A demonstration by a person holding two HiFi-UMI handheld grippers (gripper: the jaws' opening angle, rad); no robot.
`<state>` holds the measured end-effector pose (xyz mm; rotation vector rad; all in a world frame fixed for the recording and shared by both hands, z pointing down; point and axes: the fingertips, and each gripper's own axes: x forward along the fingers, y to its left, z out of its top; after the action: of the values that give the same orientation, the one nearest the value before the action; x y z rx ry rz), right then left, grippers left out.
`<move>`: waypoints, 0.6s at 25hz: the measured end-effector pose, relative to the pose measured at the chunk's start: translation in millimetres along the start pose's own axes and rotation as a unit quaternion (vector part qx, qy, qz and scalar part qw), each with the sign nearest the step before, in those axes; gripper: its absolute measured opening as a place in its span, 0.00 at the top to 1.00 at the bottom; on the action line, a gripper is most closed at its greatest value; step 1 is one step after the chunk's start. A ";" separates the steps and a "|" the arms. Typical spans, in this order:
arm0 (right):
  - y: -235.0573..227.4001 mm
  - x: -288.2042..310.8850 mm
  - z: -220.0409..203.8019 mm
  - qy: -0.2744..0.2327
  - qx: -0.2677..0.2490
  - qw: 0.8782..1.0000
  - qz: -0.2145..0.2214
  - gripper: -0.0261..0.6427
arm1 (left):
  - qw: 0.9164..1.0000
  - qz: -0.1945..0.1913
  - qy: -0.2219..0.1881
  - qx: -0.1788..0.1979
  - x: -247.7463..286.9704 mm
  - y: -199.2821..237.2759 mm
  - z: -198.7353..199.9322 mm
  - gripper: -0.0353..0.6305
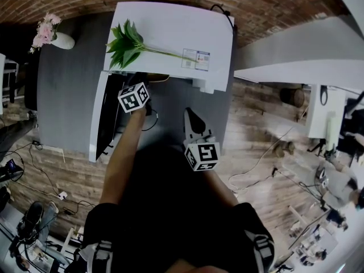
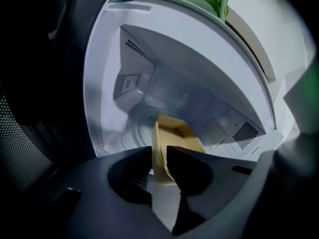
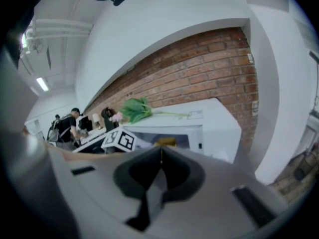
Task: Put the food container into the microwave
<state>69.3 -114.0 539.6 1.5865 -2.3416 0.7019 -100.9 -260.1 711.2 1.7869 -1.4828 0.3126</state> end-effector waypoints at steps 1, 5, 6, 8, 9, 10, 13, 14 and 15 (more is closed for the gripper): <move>0.2 -0.4 0.2 -0.001 -0.001 1.000 0.000 0.91 | 1.000 0.002 -0.005 0.002 -2.6 0.2 1.4 0.76; 2.5 -1.5 1.1 -0.004 -0.002 1.000 0.001 0.91 | 0.999 0.014 -0.036 0.028 -17.4 -0.2 8.6 0.83; 3.2 -1.9 1.0 -0.004 -0.002 1.000 0.001 0.91 | 0.998 0.017 -0.044 0.034 -21.9 -0.4 9.9 0.86; 4.5 -2.8 0.4 -0.005 -0.003 1.000 0.002 0.91 | 0.997 0.019 -0.059 0.046 -30.5 -1.3 10.7 0.88; 4.9 -3.2 0.3 -0.005 -0.004 1.000 0.002 0.91 | 0.996 0.017 -0.065 0.052 -34.2 -2.5 10.0 0.89; 5.3 -3.6 0.3 -0.005 -0.004 1.000 0.002 0.91 | 0.996 0.014 -0.069 0.058 -37.5 -4.0 8.4 0.89; 5.8 -4.4 0.1 -0.007 -0.004 1.000 0.002 0.91 | 0.995 0.004 -0.064 0.083 -45.4 -9.1 -3.5 0.89; 5.4 -4.5 0.0 -0.006 -0.004 1.000 0.001 0.91 | 0.994 -0.001 -0.057 0.092 -46.9 -11.5 -9.6 0.89; 4.9 -4.2 0.0 -0.006 -0.004 1.000 0.001 0.91 | 0.994 -0.006 -0.050 0.101 -47.6 -14.3 -15.9 0.89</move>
<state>66.4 -109.1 536.5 1.5902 -2.3507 0.6849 -97.1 -214.4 686.2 1.9962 -1.5548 0.3838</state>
